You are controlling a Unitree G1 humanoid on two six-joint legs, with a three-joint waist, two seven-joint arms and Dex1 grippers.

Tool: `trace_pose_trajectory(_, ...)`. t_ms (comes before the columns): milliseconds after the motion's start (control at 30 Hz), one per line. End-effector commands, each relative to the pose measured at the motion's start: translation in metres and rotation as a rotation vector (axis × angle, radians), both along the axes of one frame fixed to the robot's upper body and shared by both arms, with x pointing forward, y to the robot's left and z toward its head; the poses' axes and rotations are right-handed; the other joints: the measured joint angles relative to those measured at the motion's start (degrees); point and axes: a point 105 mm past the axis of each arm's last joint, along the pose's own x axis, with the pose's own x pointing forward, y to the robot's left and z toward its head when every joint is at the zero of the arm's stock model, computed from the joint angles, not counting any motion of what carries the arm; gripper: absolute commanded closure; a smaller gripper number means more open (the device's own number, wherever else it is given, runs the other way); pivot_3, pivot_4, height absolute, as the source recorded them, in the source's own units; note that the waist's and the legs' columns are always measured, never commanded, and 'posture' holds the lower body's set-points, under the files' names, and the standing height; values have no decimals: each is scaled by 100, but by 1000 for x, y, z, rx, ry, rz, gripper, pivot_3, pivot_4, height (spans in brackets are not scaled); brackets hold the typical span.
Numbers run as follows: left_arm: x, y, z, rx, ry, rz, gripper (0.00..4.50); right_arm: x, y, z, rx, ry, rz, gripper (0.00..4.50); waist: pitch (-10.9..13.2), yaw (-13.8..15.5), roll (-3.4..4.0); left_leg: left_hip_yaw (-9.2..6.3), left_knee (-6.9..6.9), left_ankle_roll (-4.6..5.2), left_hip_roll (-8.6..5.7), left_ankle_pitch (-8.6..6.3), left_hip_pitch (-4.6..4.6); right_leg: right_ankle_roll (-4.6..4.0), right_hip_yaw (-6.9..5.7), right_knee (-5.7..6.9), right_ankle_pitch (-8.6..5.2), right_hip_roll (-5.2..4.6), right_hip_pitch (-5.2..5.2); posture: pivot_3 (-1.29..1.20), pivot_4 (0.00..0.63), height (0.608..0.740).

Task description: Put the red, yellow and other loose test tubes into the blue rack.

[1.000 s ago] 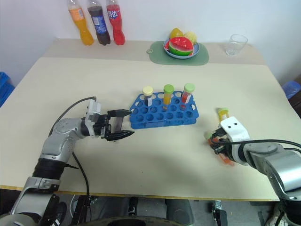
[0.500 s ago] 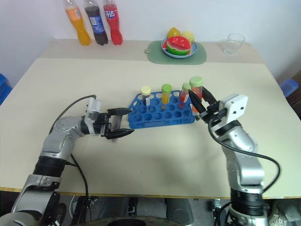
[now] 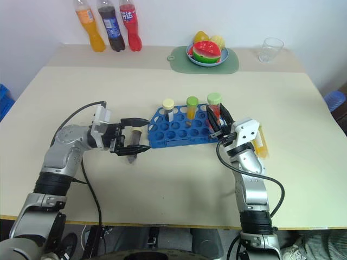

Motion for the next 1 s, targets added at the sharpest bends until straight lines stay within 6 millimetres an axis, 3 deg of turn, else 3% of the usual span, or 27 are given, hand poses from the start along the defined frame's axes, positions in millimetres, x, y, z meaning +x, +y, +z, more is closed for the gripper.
trace_pose_trajectory(33,1,2,8,-4,-36,1,0,-4,-3,2,18,-26,-18,3736,0,-1,0,0,0,0,0,0,0,0,0,0,0,0,0,0,150,740)
trace_pose_trajectory(367,2,2,6,-13,-26,8,0,6,-16,-12,40,-19,-90,3736,0,-7,0,0,1,0,0,0,4,0,0,1,0,0,4,0,150,740)
trace_pose_trajectory(800,2,5,7,-9,-25,21,0,19,-8,-20,70,-13,-88,3736,0,-20,0,0,4,0,0,0,7,-1,1,5,0,0,8,0,150,740)
trace_pose_trajectory(1000,2,6,7,-17,-17,29,0,20,-13,-25,105,-16,-121,3736,0,-29,0,0,4,-1,1,1,10,0,1,9,0,0,8,0,150,740)
